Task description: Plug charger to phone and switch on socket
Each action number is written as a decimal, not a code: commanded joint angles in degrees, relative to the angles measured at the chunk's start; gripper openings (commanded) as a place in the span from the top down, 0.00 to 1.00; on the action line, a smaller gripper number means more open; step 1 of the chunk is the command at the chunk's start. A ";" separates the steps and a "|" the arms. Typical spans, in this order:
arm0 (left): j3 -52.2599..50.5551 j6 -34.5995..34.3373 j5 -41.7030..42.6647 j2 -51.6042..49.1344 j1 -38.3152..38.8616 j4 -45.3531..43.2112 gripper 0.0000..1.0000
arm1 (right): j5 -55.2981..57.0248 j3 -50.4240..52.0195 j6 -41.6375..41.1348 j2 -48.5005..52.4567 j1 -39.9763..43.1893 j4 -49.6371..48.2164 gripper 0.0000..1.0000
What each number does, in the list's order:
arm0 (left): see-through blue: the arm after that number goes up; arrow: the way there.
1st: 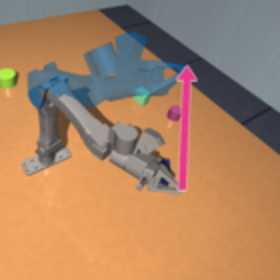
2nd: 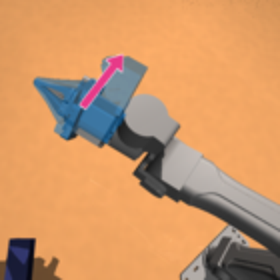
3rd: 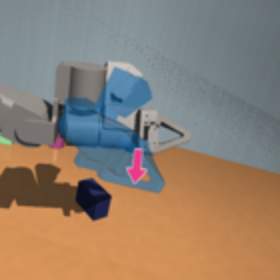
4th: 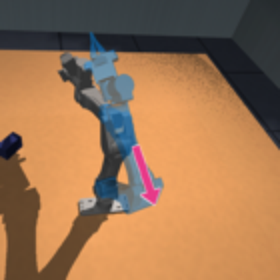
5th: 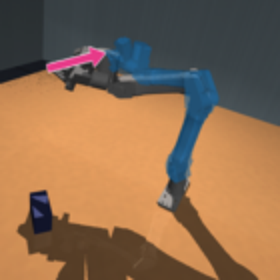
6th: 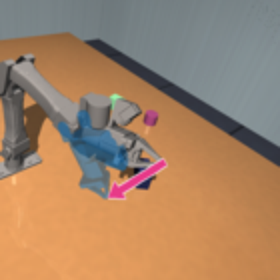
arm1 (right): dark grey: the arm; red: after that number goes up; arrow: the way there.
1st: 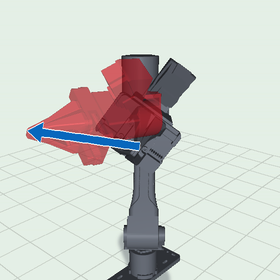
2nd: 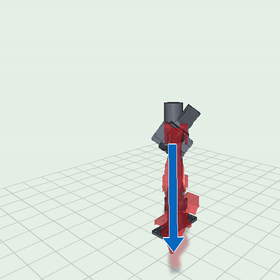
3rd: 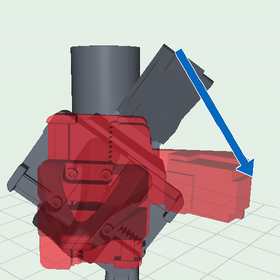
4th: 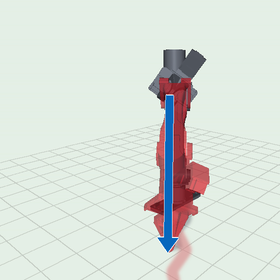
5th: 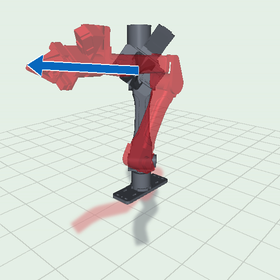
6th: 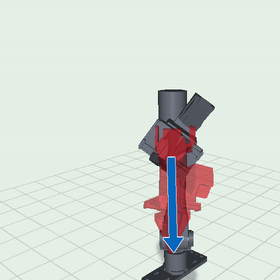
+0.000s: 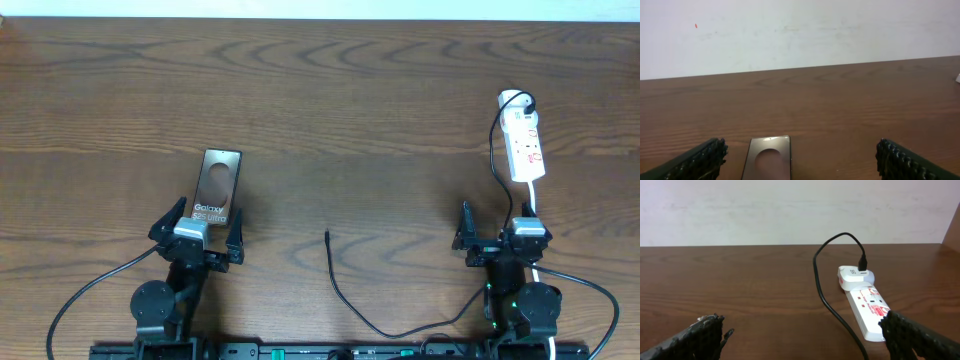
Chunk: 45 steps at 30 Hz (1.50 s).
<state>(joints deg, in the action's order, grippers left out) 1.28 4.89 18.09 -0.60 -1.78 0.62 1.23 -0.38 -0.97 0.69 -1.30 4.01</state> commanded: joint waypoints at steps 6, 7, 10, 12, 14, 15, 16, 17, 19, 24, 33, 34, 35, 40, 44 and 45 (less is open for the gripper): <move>-1.03 -0.04 0.52 0.37 -0.17 1.90 0.02 | -0.31 0.07 0.61 -0.31 0.24 0.26 0.01; -1.03 -0.02 0.50 0.37 -0.17 1.81 0.02 | -0.33 0.07 0.63 -0.31 0.24 0.26 0.01; -1.01 -0.02 0.46 0.37 -0.20 1.46 0.02 | -0.33 0.07 0.61 -0.31 0.24 0.26 0.01; -0.98 -0.02 0.48 0.37 -0.20 1.44 0.02 | -0.33 0.07 0.61 -0.31 0.24 0.26 0.01; -0.98 -0.04 0.46 0.37 -0.20 1.44 0.02 | -0.31 0.07 0.63 -0.31 0.24 0.26 0.01; -0.94 -0.04 0.46 0.37 -0.20 1.49 0.02 | -0.31 0.07 0.61 -0.31 0.24 0.26 0.01; -0.87 -0.04 0.46 0.37 -0.20 1.49 0.02 | -0.33 0.07 0.61 -0.31 0.24 0.26 0.01; -0.74 -0.04 0.46 0.37 -0.20 1.49 0.02 | -0.33 0.07 0.61 -0.31 0.24 0.26 0.01; -0.24 -0.04 0.44 0.37 -0.20 1.49 0.02 | -0.33 0.07 0.61 -0.31 0.24 0.26 0.01; 1.38 -0.04 0.24 0.37 -0.20 1.51 0.02 | -0.33 0.07 0.61 -0.31 0.24 0.26 0.01; 7.89 -3.45 -4.24 -5.01 -0.20 7.08 0.02 | -0.33 0.07 0.61 -0.31 0.24 0.26 0.01; 8.96 -3.48 -4.24 -6.69 -0.20 7.08 0.02 | -0.33 0.07 0.61 -0.31 0.24 0.26 0.01; 9.70 -3.48 -4.24 -7.85 -0.20 7.06 0.02 | -0.33 0.07 0.61 -0.31 0.24 0.26 0.01; 16.17 -3.54 -4.22 -17.46 -0.20 7.48 0.02 | -0.33 0.07 0.61 -0.31 0.24 0.26 0.01; 25.55 -3.72 -4.26 -28.17 -0.20 12.52 0.02 | -0.33 0.07 0.61 -0.31 0.24 0.26 0.01; 27.93 -3.72 -4.26 -30.47 -0.20 14.43 0.02 | -0.31 0.07 0.61 -0.31 0.24 0.26 0.01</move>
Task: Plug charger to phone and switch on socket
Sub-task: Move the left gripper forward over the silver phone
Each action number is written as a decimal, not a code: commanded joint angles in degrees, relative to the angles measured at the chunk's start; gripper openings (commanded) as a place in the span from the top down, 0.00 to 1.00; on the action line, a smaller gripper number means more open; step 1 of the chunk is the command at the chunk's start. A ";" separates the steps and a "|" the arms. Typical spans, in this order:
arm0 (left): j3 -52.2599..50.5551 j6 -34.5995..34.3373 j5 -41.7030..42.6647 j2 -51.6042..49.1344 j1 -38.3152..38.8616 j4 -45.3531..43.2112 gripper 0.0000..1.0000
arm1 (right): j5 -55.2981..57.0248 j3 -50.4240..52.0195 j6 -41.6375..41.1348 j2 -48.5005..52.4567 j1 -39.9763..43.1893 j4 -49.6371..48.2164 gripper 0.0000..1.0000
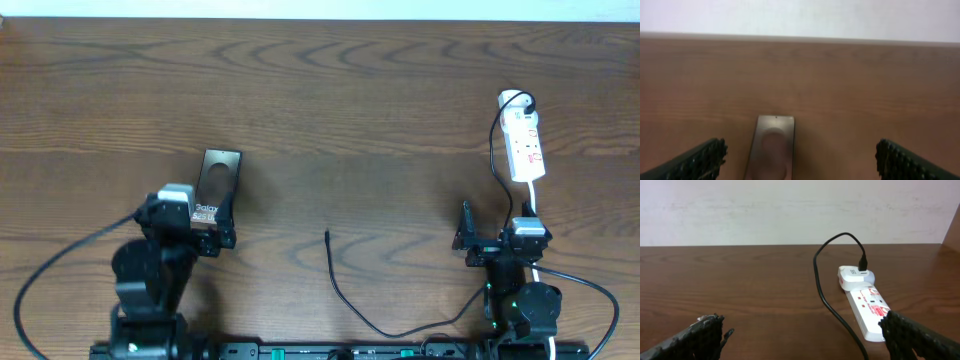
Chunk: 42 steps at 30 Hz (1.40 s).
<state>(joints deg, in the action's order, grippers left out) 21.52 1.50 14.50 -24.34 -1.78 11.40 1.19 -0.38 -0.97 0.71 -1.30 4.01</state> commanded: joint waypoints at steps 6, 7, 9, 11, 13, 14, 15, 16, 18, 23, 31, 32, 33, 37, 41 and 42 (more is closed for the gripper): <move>23.19 -0.33 -3.63 -20.85 -0.20 19.65 0.02 | -0.28 0.07 0.61 -0.33 0.24 0.26 0.01; 28.44 -0.33 -5.73 -25.38 -0.20 25.86 0.02 | -0.28 0.07 0.61 -0.33 0.24 0.26 0.01; 33.64 -0.31 -7.65 -30.05 -0.20 32.17 0.02 | -0.28 0.07 0.61 -0.33 0.24 0.26 0.01; 38.38 -0.28 -8.76 -34.56 -0.20 38.86 0.02 | -0.28 0.07 0.61 -0.33 0.24 0.26 0.01; 41.07 -0.28 -8.79 -37.88 -0.20 43.12 0.02 | -0.28 0.07 0.61 -0.33 0.24 0.26 0.01; 41.62 -0.28 -8.79 -39.32 -0.20 44.11 0.02 | -0.28 0.07 0.61 -0.33 0.24 0.26 0.01; 41.62 -0.28 -8.79 -40.30 -0.20 44.19 0.02 | -0.28 0.07 0.61 -0.33 0.24 0.26 0.01; 41.62 -0.28 -8.79 -41.53 -0.20 44.26 0.02 | -0.28 0.07 0.61 -0.33 0.24 0.26 0.01; 41.62 -0.28 -8.79 -43.50 -0.20 44.61 0.02 | -0.26 0.07 0.61 -0.33 0.24 0.26 0.01; 41.62 -0.31 -8.76 -47.91 -0.17 44.89 0.02 | -0.26 0.07 0.61 -0.33 0.24 0.26 0.01; 41.59 -0.31 -4.44 -53.86 -0.17 43.60 0.02 | -0.28 0.07 0.61 -0.33 0.24 0.26 0.01; 41.62 -0.31 -4.44 -54.36 -0.17 43.25 0.02 | -0.28 0.07 0.61 -0.33 0.24 0.26 0.01; 41.59 -0.31 -4.44 -54.66 -0.17 42.97 0.02 | -0.28 0.07 0.61 -0.33 0.24 0.26 0.01; 41.62 -0.26 -4.72 -56.81 -0.20 40.61 0.02 | -0.28 0.07 0.61 -0.33 0.24 0.26 0.01; 41.62 -0.31 -4.72 -61.26 -0.17 37.94 0.41 | -0.28 0.07 0.61 -0.33 0.24 0.26 0.01; 41.62 -0.28 -4.72 -63.36 -0.17 37.53 0.45 | -0.28 0.07 0.61 -0.33 0.24 0.26 0.01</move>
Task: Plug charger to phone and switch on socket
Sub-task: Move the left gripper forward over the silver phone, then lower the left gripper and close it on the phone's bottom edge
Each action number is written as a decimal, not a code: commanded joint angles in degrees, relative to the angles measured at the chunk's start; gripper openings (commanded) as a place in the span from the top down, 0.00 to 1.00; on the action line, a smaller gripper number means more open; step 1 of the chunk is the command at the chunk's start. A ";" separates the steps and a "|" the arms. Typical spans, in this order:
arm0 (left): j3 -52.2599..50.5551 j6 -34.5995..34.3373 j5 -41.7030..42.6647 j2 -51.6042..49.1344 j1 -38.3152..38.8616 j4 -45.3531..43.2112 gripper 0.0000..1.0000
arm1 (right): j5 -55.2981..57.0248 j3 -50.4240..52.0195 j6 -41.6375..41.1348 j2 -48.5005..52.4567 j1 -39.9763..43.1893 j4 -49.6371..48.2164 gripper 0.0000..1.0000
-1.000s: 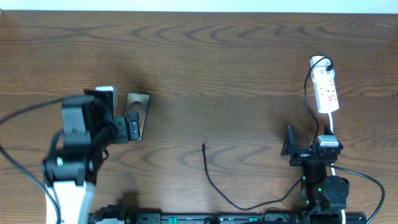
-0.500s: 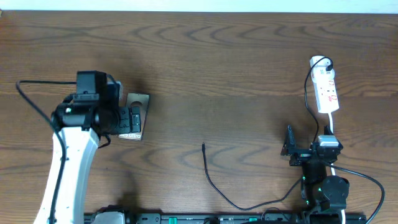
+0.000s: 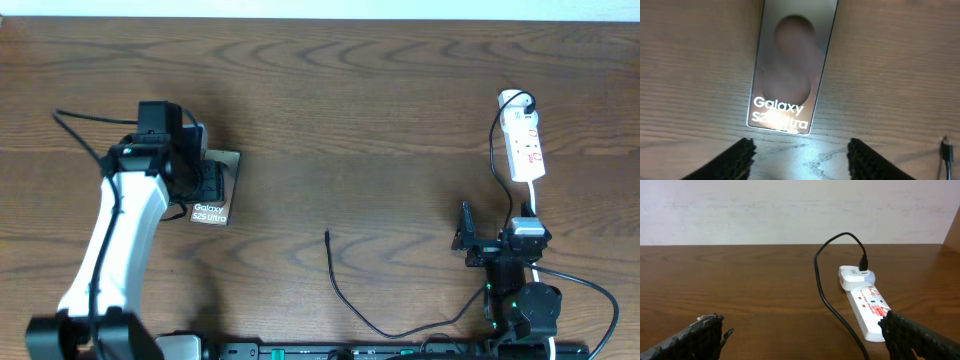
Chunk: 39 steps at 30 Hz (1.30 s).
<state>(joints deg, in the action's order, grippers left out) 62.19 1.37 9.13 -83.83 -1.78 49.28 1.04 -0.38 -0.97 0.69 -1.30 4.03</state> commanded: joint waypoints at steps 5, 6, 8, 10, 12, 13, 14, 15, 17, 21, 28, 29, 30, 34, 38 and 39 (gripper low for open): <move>0.94 0.07 0.24 -9.16 -0.17 -1.70 0.02 | -0.13 0.07 0.61 -0.31 0.24 0.24 0.01; 0.94 0.09 0.15 -10.14 -0.17 -2.16 0.02 | -0.13 0.07 0.61 -0.31 0.24 0.24 0.01; 0.94 0.07 -1.95 -11.78 -0.02 -2.82 0.02 | -0.13 0.07 0.61 -0.31 0.24 0.24 0.01; 0.94 0.09 -4.76 -13.03 0.11 -3.37 0.02 | -0.13 0.07 0.61 -0.31 0.24 0.24 0.01; 0.94 0.35 -6.69 -13.99 0.15 -3.96 0.02 | -0.13 0.07 0.61 -0.31 0.24 0.24 0.01; 0.94 0.92 -6.84 -14.27 0.15 -4.31 0.02 | -0.13 0.07 0.61 -0.31 0.24 0.24 0.01; 0.94 1.66 -6.82 -14.49 0.15 -4.74 0.02 | -0.13 0.07 0.61 -0.31 0.24 0.24 0.01; 0.94 3.34 -6.82 -14.56 0.15 -5.62 0.02 | -0.13 0.07 0.61 -0.31 0.24 0.24 0.01; 0.94 5.62 -6.82 -14.56 0.15 -6.69 0.02 | -0.13 0.07 0.61 -0.31 0.24 0.24 0.01; 0.94 8.09 -6.86 -14.60 0.13 -8.55 0.02 | -0.13 0.07 0.61 -0.31 0.24 0.24 0.01; 1.27 8.04 -6.82 -14.67 0.13 -11.45 0.02 | -0.13 0.07 0.61 -0.31 0.24 0.24 0.01; 1.55 8.04 -6.80 -14.67 0.15 -11.45 0.03 | -0.13 0.07 0.61 -0.31 0.24 0.24 0.01; 2.14 8.04 -6.80 -14.67 0.15 -11.37 0.02 | -0.13 0.07 0.61 -0.31 0.24 0.24 0.01; 4.22 8.04 -6.60 -14.67 0.20 -10.49 0.02 | -0.13 0.07 0.61 -0.31 0.24 0.24 0.01; 7.85 8.02 -6.62 -14.99 0.59 -8.04 0.02 | -0.13 0.07 0.61 -0.31 0.24 0.24 0.01; 8.48 8.02 -6.60 -15.15 0.72 -7.45 0.02 | -0.13 0.07 0.61 -0.31 0.24 0.24 0.01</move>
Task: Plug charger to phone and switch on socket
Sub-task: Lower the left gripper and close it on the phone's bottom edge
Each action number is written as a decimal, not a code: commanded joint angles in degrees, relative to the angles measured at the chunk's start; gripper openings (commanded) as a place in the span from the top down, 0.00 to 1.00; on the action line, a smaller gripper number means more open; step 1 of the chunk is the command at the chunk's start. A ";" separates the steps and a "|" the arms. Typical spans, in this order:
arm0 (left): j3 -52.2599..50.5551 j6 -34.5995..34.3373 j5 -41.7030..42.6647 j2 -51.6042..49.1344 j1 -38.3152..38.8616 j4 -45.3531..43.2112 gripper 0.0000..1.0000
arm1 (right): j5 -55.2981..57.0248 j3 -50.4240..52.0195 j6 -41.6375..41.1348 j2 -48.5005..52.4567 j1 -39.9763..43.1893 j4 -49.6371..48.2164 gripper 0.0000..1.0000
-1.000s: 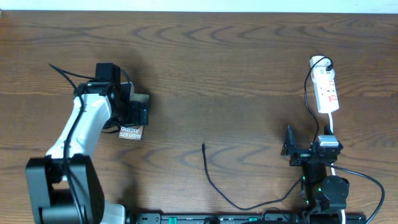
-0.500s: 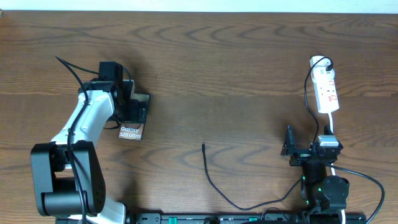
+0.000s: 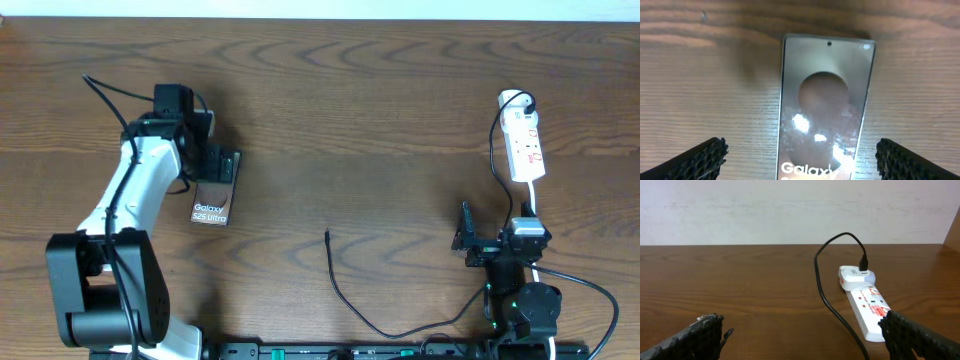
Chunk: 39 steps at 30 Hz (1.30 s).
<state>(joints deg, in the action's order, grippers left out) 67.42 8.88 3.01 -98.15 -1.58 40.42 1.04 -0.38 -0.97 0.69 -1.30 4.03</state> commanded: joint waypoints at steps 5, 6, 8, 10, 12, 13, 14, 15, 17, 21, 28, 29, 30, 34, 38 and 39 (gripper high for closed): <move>4.50 0.52 -0.48 -2.64 1.86 3.08 0.02 | -0.13 0.07 0.61 -0.31 0.24 0.24 0.01; 4.50 0.55 -0.50 -3.19 2.19 3.26 0.02 | -0.13 0.07 0.61 -0.31 0.24 0.24 0.01; 4.50 0.55 -0.52 -4.70 2.99 3.67 0.02 | -0.11 0.07 0.61 -0.31 0.24 0.24 0.01; 4.50 0.52 -0.55 -6.10 3.85 3.80 0.02 | -0.13 0.07 0.61 -0.31 0.24 0.24 0.01; 4.50 0.52 -0.57 -7.02 4.31 3.65 0.02 | -0.11 0.07 0.63 -0.31 0.24 0.24 0.01; 4.50 0.50 -0.72 -7.45 4.44 3.54 0.02 | -0.13 0.07 0.61 -0.31 0.24 0.24 0.01; 4.50 0.50 -0.74 -7.76 4.46 3.50 0.02 | -0.13 0.07 0.61 -0.31 0.24 0.24 0.01; 4.50 0.39 -0.72 -8.20 4.46 3.48 0.02 | -0.13 0.07 0.61 -0.31 0.24 0.24 0.01; 4.50 -0.61 -0.74 -8.98 4.39 3.45 0.02 | -0.13 0.07 0.61 -0.31 0.24 0.24 0.01; 4.50 -1.46 -0.74 -9.40 4.39 3.67 0.02 | -0.13 0.07 0.61 -0.31 0.24 0.24 0.01; 4.04 -1.68 -0.74 -9.44 4.39 3.89 0.02 | -0.13 0.07 0.61 -0.31 0.24 0.24 0.01; 4.00 -2.12 -0.76 -9.46 4.39 3.91 0.02 | -0.13 0.07 0.61 -0.31 0.24 0.24 0.01; 4.00 -2.12 -0.76 -9.46 4.39 3.89 0.02 | -0.13 0.07 0.61 -0.31 0.24 0.24 0.01; 4.00 -2.12 -1.42 -9.46 4.39 3.91 0.02 | -0.13 0.07 0.61 -0.31 0.24 0.24 0.01; 3.56 -2.12 -2.08 -9.46 4.39 4.28 0.02 | -0.13 0.07 0.63 -0.31 0.24 0.24 0.01; 3.37 -2.08 -2.23 -9.46 4.39 4.28 0.02 | -0.13 0.07 0.61 -0.31 0.24 0.24 0.01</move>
<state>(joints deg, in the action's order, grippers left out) 71.33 7.44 2.50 -106.63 2.90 44.47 1.04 -0.38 -0.97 0.69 -1.30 4.03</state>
